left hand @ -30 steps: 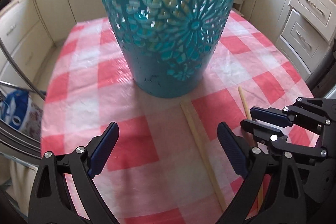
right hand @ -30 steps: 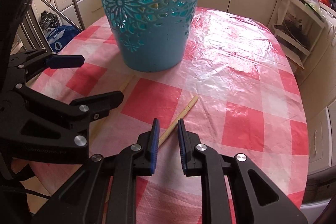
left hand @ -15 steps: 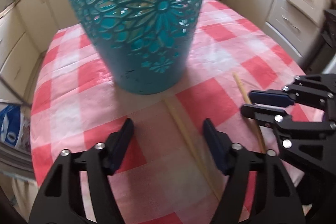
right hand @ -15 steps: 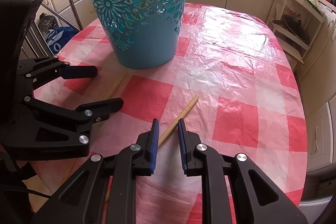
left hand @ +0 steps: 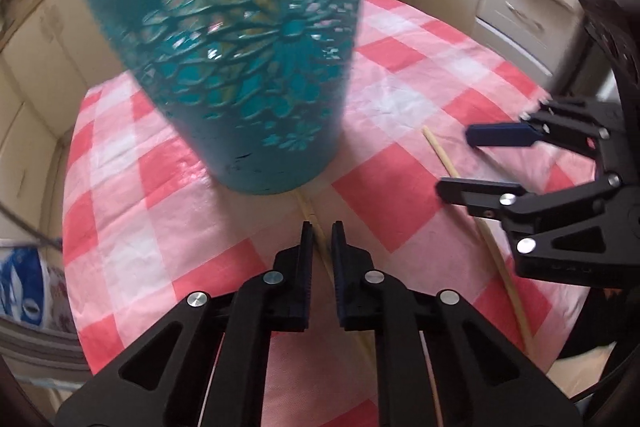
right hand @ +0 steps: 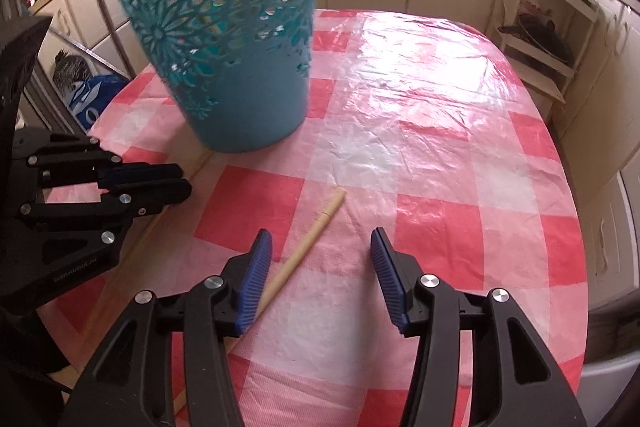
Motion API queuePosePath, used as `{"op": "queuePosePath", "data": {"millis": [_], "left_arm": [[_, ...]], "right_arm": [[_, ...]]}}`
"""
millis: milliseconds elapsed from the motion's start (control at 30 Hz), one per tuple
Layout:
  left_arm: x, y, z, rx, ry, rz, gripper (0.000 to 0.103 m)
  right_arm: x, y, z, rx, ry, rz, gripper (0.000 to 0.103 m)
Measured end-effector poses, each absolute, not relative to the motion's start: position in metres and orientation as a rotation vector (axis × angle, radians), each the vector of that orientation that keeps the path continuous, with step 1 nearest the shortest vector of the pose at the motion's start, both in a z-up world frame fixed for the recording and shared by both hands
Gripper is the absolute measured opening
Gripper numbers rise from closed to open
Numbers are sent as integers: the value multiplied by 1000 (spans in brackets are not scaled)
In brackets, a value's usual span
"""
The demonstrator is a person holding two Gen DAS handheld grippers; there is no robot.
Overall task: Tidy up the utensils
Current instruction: 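Close the left gripper on a wooden stick beside the basket, then lift the stick with the left gripper over the teal basket and open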
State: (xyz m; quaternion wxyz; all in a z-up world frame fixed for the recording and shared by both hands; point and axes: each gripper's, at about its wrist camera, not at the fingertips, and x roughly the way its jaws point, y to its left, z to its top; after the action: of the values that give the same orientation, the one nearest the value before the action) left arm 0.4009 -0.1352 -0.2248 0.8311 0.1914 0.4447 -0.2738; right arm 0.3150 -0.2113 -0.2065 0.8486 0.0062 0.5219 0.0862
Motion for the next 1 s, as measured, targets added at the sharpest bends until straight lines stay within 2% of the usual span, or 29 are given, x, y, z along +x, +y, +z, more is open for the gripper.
{"op": "queuePosePath", "data": {"millis": [67, 100, 167, 233, 300, 333, 433, 467, 500, 567, 800, 1000], "left_arm": [[402, -134, -224, 407, 948, -583, 8], [403, -133, -224, 400, 953, -572, 8], [405, -133, -224, 390, 962, -548, 8], [406, -131, -223, 388, 970, -518, 15], [407, -129, -223, 393, 975, -480, 31], [407, -129, -223, 400, 972, -461, 34], [406, -127, -224, 408, 962, -449, 35], [405, -128, -224, 411, 959, -450, 31], [404, -129, -224, 407, 961, -475, 17], [401, -134, -224, 417, 965, -508, 6], [400, -131, -222, 399, 995, -543, 5], [396, -116, -189, 350, 950, -782, 5]], "right_arm": [[314, -205, -205, -16, 1093, 231, 22], [314, -202, -205, -30, 1096, 254, 16], [313, -202, -204, -47, 1095, 275, 13], [315, -204, -202, -53, 1093, 283, 13], [317, -204, -203, -47, 1103, 268, 17], [318, -206, -204, -43, 1112, 258, 26], [318, -204, -205, -43, 1116, 254, 27], [317, -202, -205, -49, 1116, 266, 21], [316, -198, -205, -57, 1116, 283, 16], [314, -191, -203, -76, 1119, 309, 13], [316, -191, -203, -92, 1123, 298, 16], [316, -189, -204, -95, 1119, 313, 13]]}}
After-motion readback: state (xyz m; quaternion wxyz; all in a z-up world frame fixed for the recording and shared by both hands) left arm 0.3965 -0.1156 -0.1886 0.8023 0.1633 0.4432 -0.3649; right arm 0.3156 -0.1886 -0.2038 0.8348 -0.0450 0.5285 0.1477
